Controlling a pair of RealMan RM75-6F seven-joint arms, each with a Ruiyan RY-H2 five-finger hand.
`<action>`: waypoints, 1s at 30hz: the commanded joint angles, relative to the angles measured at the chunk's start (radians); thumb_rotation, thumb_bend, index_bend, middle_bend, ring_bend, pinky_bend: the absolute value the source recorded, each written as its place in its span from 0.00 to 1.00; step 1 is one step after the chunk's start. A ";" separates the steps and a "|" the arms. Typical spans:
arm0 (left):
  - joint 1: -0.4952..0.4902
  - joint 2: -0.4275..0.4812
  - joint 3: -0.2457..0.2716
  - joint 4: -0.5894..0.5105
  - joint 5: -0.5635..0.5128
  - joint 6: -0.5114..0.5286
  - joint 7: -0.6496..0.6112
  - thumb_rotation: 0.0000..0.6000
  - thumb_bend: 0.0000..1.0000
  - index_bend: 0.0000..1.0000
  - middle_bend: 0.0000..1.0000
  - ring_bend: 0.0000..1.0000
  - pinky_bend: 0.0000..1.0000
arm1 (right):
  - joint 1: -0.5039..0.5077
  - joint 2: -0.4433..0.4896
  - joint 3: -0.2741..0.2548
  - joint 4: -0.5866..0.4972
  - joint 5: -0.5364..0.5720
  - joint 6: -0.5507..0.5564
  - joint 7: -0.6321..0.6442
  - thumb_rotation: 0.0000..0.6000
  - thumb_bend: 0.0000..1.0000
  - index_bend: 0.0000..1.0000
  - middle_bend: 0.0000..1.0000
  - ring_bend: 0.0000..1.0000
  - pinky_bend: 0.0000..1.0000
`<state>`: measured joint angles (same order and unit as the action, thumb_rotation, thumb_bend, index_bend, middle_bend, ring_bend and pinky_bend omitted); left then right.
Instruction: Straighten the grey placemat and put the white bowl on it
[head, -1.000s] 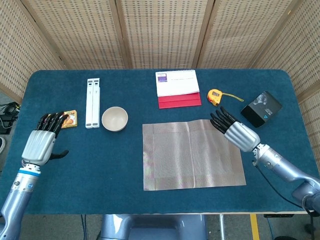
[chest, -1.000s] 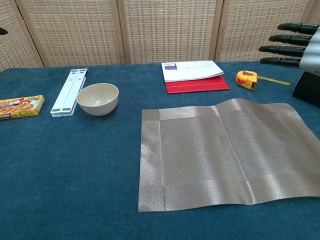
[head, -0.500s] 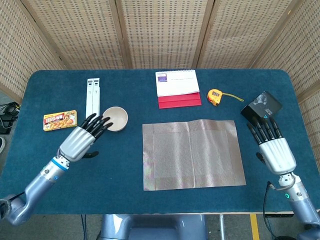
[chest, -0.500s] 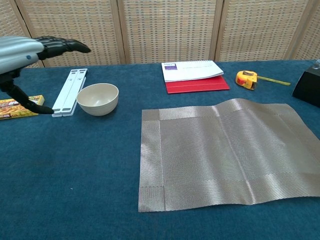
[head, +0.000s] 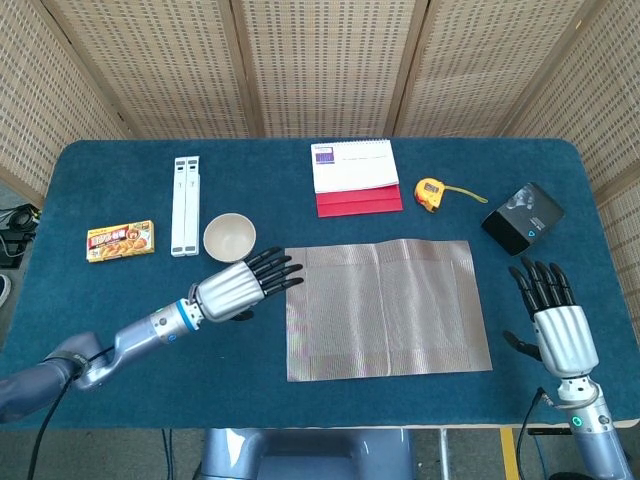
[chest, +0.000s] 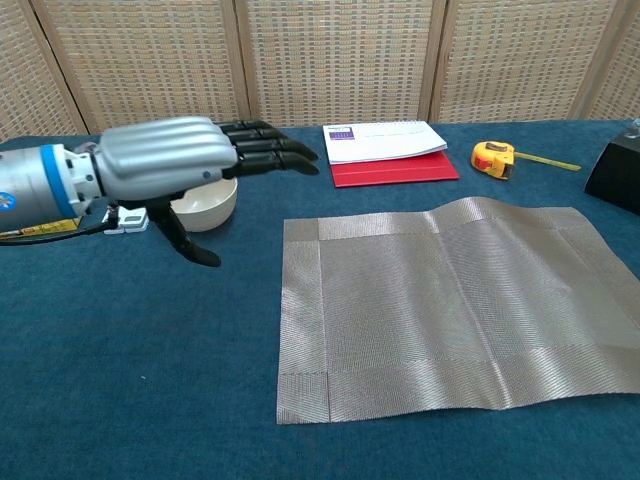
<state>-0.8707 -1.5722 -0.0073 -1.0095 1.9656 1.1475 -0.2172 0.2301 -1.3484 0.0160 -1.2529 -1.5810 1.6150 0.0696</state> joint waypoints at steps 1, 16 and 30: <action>-0.085 -0.091 0.046 0.135 0.054 -0.022 -0.037 1.00 0.00 0.06 0.00 0.00 0.00 | -0.007 0.000 0.010 0.007 -0.002 0.004 0.009 1.00 0.00 0.00 0.00 0.00 0.00; -0.144 -0.249 0.120 0.371 0.036 -0.021 -0.084 1.00 0.00 0.06 0.00 0.00 0.00 | -0.018 0.004 0.032 0.003 -0.011 -0.003 0.024 1.00 0.00 0.00 0.00 0.00 0.00; -0.174 -0.351 0.161 0.485 -0.003 -0.045 -0.074 1.00 0.00 0.07 0.00 0.00 0.00 | -0.025 0.007 0.046 -0.002 -0.015 -0.010 0.034 1.00 0.00 0.00 0.00 0.00 0.00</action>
<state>-1.0430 -1.9169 0.1512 -0.5290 1.9686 1.1071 -0.2949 0.2049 -1.3412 0.0624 -1.2550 -1.5960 1.6051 0.1039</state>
